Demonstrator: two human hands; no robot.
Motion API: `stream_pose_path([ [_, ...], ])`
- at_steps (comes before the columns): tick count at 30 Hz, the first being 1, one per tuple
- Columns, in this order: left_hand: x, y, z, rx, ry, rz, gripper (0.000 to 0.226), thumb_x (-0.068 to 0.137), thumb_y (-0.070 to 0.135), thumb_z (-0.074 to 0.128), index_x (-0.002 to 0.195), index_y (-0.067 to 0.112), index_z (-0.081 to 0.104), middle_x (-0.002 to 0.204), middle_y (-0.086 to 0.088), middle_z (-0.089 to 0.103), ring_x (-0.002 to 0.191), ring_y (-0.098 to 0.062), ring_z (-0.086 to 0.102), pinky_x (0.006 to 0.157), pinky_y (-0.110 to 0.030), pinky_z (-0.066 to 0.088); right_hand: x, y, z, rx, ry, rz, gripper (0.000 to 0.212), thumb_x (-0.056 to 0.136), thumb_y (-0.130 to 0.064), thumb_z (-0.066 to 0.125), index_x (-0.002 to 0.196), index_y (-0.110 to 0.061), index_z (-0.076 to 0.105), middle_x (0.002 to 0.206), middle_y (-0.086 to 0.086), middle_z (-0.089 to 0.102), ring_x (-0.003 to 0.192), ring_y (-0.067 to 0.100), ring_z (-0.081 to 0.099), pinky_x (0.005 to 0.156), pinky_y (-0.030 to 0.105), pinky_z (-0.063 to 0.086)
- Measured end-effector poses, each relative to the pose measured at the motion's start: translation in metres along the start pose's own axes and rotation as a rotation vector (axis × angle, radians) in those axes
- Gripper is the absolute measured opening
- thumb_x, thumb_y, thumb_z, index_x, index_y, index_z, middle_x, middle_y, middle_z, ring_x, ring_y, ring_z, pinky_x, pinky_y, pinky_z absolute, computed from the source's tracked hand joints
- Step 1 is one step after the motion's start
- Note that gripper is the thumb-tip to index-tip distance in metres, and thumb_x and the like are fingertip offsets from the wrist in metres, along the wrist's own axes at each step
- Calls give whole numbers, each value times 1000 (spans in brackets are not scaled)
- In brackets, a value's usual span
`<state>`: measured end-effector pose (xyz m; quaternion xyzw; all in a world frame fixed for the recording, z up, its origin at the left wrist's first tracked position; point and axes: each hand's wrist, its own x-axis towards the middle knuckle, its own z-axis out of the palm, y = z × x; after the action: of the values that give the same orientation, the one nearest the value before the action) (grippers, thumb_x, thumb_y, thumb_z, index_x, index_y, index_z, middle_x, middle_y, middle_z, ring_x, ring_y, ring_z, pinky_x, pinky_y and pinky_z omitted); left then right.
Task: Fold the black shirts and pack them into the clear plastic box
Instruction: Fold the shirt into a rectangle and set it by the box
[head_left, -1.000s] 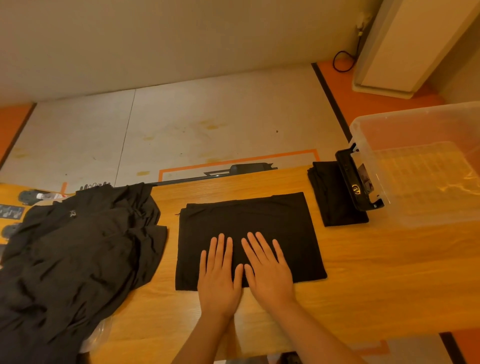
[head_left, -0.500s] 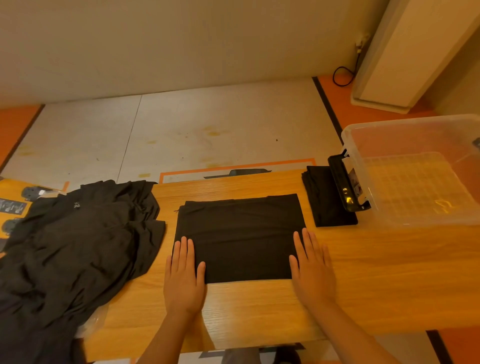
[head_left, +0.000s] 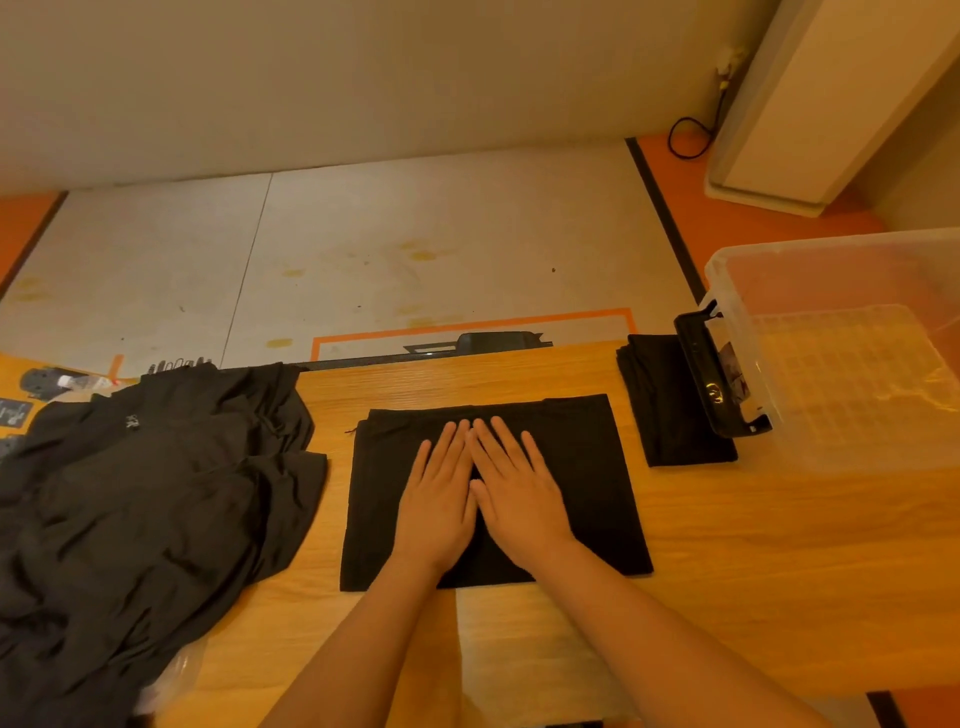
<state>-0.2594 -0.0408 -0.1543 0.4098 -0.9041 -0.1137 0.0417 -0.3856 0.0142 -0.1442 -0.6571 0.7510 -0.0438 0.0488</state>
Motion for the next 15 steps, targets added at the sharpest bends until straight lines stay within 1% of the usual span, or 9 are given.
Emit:
stream_pose_path([
  [2, 7, -9, 4, 12, -14, 7, 55, 101, 38, 20, 152, 15, 19, 159, -4, 24, 148, -15, 13, 119, -37, 8, 13, 0, 10, -6, -43, 15, 56, 96, -40, 16, 146, -18, 27, 153, 1, 35, 144, 18, 22, 119, 42, 15],
  [3, 7, -12, 4, 14, -12, 7, 56, 102, 40, 20, 152, 16, 20, 159, -3, 23, 149, -15, 12, 119, -37, 7, 18, 1, 13, 2, -53, 27, 55, 96, -41, 17, 146, -18, 28, 153, 1, 37, 144, 17, 23, 120, 42, 16],
  [6, 6, -15, 5, -4, 11, -26, 58, 101, 45, 22, 154, 20, 18, 161, 2, 12, 150, -13, 5, 121, -37, 4, 22, 7, 18, 17, -45, 51, 57, 98, -45, 21, 146, -18, 32, 154, 1, 32, 144, 17, 25, 114, 43, 16],
  [9, 5, -14, 3, -24, 25, -73, 59, 101, 45, 25, 153, 17, 21, 160, 0, 14, 150, -14, 6, 121, -37, 5, 22, 7, 19, 26, -27, 60, 58, 98, -46, 20, 147, -17, 34, 155, 3, 30, 145, 19, 23, 113, 45, 16],
  [10, 4, -13, 2, -22, 22, -59, 58, 101, 43, 25, 152, 16, 23, 160, -1, 18, 149, -15, 9, 120, -38, 7, 22, 6, 20, 28, -25, 62, 58, 98, -45, 20, 147, -17, 34, 155, 3, 30, 145, 19, 23, 113, 45, 17],
  [13, 3, -13, 3, 12, 5, 64, 53, 101, 35, 26, 150, 14, 29, 157, -3, 30, 147, -16, 20, 118, -41, 16, 24, 5, 20, 11, -32, 65, 58, 97, -40, 21, 148, -16, 33, 156, 4, 28, 146, 20, 21, 114, 45, 17],
  [15, 5, -14, 4, -4, -15, 63, 55, 101, 36, 25, 151, 15, 26, 158, -1, 27, 148, -14, 17, 118, -41, 16, 25, 6, 20, 4, -38, 62, 57, 97, -39, 21, 148, -15, 33, 156, 5, 28, 146, 20, 21, 114, 45, 17],
])
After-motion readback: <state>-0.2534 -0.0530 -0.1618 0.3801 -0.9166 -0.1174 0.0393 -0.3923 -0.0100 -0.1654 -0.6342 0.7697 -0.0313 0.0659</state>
